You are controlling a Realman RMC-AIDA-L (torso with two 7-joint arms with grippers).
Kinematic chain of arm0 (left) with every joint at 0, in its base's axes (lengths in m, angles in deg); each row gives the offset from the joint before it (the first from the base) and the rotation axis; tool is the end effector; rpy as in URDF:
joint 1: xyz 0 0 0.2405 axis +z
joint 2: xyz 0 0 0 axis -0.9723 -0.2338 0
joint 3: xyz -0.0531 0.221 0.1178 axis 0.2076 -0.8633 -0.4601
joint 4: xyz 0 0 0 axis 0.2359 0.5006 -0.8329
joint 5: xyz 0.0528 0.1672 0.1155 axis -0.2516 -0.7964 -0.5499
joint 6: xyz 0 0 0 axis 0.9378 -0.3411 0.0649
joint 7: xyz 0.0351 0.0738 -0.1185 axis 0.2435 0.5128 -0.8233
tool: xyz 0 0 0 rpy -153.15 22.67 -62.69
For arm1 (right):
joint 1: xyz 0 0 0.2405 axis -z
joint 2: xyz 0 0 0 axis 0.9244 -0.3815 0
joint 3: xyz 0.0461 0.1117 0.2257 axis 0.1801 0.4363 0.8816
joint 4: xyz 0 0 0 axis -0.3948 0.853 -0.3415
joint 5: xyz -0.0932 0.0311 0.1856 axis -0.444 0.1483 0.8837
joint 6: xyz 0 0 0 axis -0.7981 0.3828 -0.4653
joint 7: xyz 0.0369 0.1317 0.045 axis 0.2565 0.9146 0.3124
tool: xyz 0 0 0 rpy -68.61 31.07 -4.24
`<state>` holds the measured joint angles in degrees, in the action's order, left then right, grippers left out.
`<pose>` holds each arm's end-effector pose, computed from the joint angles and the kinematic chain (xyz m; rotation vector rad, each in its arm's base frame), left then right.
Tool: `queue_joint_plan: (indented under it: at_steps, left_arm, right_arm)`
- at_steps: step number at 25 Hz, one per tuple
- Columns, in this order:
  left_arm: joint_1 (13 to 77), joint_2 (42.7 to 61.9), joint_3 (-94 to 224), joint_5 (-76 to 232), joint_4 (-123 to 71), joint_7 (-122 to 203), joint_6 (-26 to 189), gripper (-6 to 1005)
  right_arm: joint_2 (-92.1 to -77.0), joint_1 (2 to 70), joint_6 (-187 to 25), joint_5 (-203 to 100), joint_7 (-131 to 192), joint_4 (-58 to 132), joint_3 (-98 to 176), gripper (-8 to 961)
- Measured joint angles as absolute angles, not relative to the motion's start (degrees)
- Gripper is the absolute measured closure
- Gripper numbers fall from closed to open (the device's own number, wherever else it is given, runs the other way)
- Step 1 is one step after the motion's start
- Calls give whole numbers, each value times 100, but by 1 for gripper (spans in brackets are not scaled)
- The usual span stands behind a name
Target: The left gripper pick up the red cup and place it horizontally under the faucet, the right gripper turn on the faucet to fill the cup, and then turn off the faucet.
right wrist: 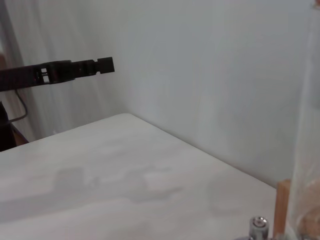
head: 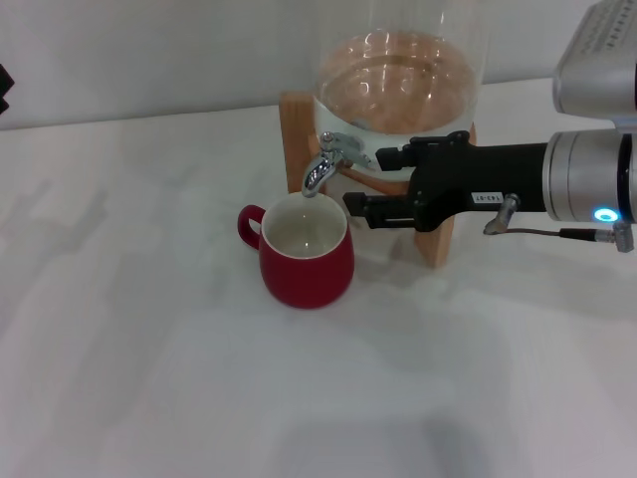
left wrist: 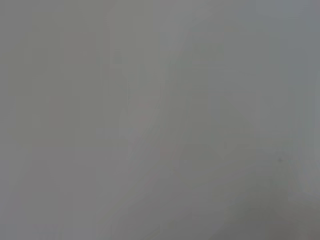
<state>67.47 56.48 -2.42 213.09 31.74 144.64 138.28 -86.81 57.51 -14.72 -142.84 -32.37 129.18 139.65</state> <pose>-0.2649 0.3512 0.0673 -1.8832 -0.6946 -0.9600 0.1702 0.3268 0.0248 -2.5247 0.5490 0.4552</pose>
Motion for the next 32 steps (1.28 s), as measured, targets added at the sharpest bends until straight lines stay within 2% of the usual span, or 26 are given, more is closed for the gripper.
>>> queue_joint_plan:
  at_steps: [32]
  left_arm:
    - [6760, 5649, -233, 21301, 3173, 14402, 13793, 119]
  right_arm:
    - [-8670, 5773, -874, -13861, -3699, 12949, 14151, 231]
